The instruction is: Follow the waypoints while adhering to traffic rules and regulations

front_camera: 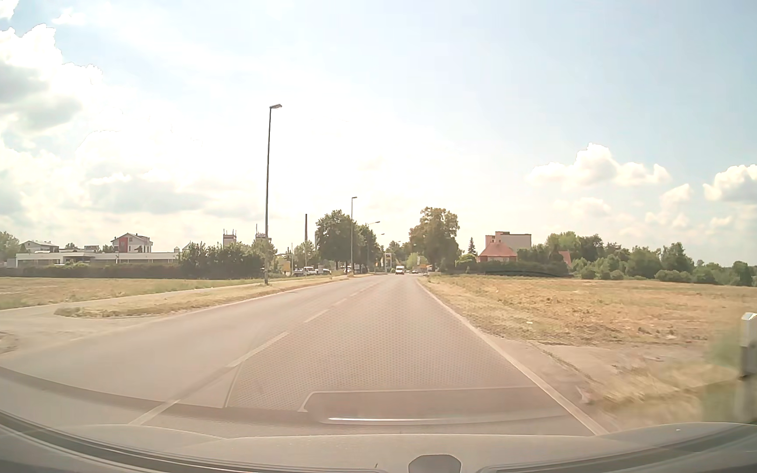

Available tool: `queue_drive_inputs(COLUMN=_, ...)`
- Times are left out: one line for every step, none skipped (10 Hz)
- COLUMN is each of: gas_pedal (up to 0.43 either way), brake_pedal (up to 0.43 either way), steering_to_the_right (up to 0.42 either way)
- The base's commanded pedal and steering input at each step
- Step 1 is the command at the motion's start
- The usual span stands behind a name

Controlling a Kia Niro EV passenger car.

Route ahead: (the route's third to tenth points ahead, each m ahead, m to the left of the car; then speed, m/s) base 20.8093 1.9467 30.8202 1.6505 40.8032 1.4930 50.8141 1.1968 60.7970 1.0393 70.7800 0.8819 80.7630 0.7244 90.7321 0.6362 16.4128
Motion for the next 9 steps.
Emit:
queue_drive_inputs(gas_pedal=0.157, brake_pedal=0.0, steering_to_the_right=-0.003)
queue_drive_inputs(gas_pedal=0.157, brake_pedal=0.0, steering_to_the_right=-0.003)
queue_drive_inputs(gas_pedal=0.157, brake_pedal=0.0, steering_to_the_right=-0.003)
queue_drive_inputs(gas_pedal=0.157, brake_pedal=0.0, steering_to_the_right=-0.003)
queue_drive_inputs(gas_pedal=0.157, brake_pedal=0.0, steering_to_the_right=-0.003)
queue_drive_inputs(gas_pedal=0.157, brake_pedal=0.0, steering_to_the_right=-0.002)
queue_drive_inputs(gas_pedal=0.157, brake_pedal=0.0, steering_to_the_right=-0.002)
queue_drive_inputs(gas_pedal=0.157, brake_pedal=0.0, steering_to_the_right=-0.002)
queue_drive_inputs(gas_pedal=0.157, brake_pedal=0.0, steering_to_the_right=-0.002)
